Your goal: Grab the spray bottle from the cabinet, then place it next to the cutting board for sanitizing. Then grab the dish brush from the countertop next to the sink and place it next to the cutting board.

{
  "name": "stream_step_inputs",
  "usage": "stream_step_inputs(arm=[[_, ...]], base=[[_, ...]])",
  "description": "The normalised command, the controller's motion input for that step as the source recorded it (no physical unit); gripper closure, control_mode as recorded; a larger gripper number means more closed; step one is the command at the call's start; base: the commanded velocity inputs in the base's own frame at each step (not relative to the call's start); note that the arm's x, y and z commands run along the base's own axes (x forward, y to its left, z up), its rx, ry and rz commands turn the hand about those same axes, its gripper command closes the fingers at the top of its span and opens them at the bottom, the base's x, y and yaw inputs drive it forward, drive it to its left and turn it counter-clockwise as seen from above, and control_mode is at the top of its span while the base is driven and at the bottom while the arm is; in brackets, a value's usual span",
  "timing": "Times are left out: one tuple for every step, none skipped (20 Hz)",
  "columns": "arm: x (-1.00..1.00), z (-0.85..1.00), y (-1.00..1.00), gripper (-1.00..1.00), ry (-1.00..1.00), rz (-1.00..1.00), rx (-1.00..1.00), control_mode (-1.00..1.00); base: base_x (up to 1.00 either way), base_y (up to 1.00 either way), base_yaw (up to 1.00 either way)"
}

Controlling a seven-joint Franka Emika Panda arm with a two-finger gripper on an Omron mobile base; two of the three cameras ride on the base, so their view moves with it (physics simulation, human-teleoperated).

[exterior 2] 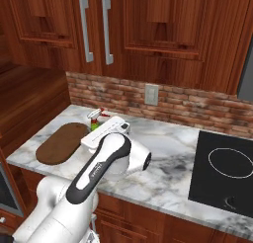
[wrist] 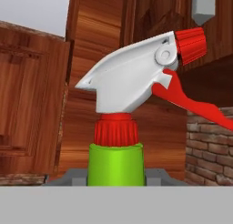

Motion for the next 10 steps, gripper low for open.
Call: stream_step_inputs(arm=[[0.41,-0.09,0.12,1.00,0.00,0.05,0.00,-1.00],[0.50,-0.07,0.08,1.00,0.00,0.05,0.00,-1.00],[0.47,-0.06,0.08,1.00,0.00,0.04,0.00,-1.00],[0.49,-0.06,0.05,1.00,0.00,0.04,0.00,-1.00],[0.41,-0.07,0.01,1.00,-0.01,0.03,0.00,-1.00],[0.42,-0.11,0.00,1.00,-0.01,0.02,0.00,-1.00],[0.43,-0.14,0.00,1.00,-0.03,0.02,0.00,-1.00],[0.37,-0.14,0.06,1.00,-0.06,0.01,0.00,-1.00],[0.34,-0.14,0.05,1.00,-0.07,0.01,0.00,-1.00],[0.34,-0.15,0.08,1.00,-0.07,0.00,0.00,-1.00]], base=[[0.00,0.00,0.00],[0.00,0.00,0.00],[0.00,0.00,0.00],[0.00,0.00,0.00],[0.00,0.00,0.00],[0.00,0.00,0.00],[0.00,0.00,0.00],[0.00,0.00,0.00],[0.00,0.00,0.00],[0.00,0.00,0.00]])
